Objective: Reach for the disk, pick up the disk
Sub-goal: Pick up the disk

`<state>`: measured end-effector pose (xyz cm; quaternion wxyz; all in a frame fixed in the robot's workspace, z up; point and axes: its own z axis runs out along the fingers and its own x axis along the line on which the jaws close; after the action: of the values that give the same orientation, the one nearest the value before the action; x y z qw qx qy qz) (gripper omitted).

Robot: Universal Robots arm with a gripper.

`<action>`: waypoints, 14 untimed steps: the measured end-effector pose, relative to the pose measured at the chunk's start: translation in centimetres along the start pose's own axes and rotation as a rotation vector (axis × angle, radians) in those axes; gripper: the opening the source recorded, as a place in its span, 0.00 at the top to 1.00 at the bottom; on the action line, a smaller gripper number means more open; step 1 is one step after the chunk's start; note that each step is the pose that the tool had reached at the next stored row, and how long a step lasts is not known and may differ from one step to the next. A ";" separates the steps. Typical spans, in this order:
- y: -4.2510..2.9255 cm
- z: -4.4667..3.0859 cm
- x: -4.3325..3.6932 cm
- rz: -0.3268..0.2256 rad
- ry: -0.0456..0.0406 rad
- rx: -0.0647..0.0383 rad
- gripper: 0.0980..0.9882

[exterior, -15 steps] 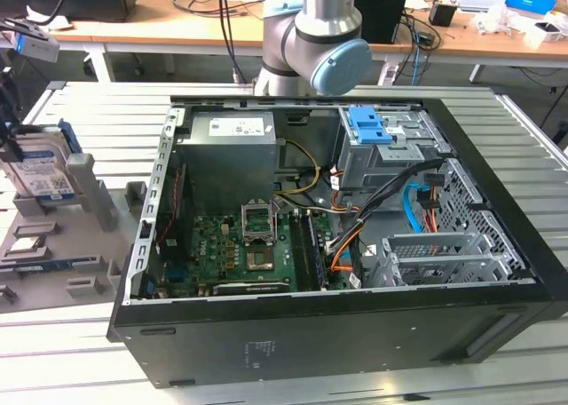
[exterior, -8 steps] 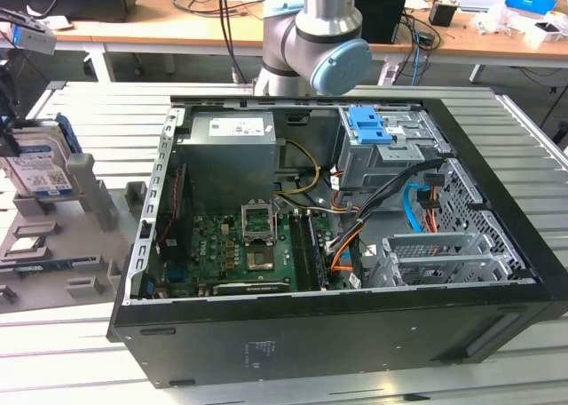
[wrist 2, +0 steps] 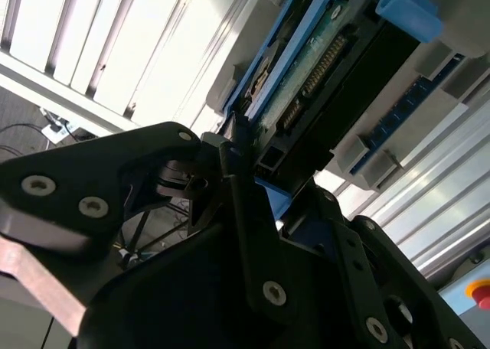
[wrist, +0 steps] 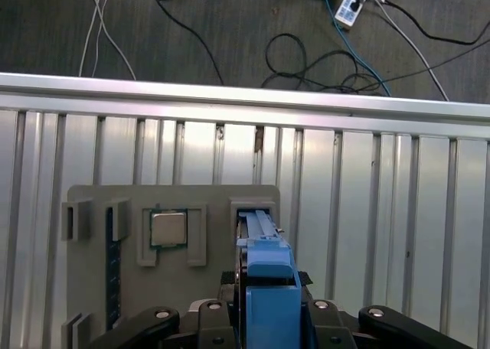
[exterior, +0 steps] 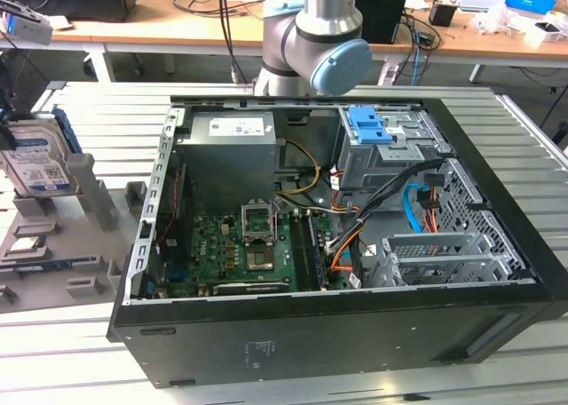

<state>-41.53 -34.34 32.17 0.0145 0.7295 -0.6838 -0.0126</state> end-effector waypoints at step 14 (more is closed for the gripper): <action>0.08 -2.53 -0.01 0.000 0.0000 0.000 0.70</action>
<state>-41.52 -34.32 34.71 0.0145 0.7294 -0.6838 -0.0125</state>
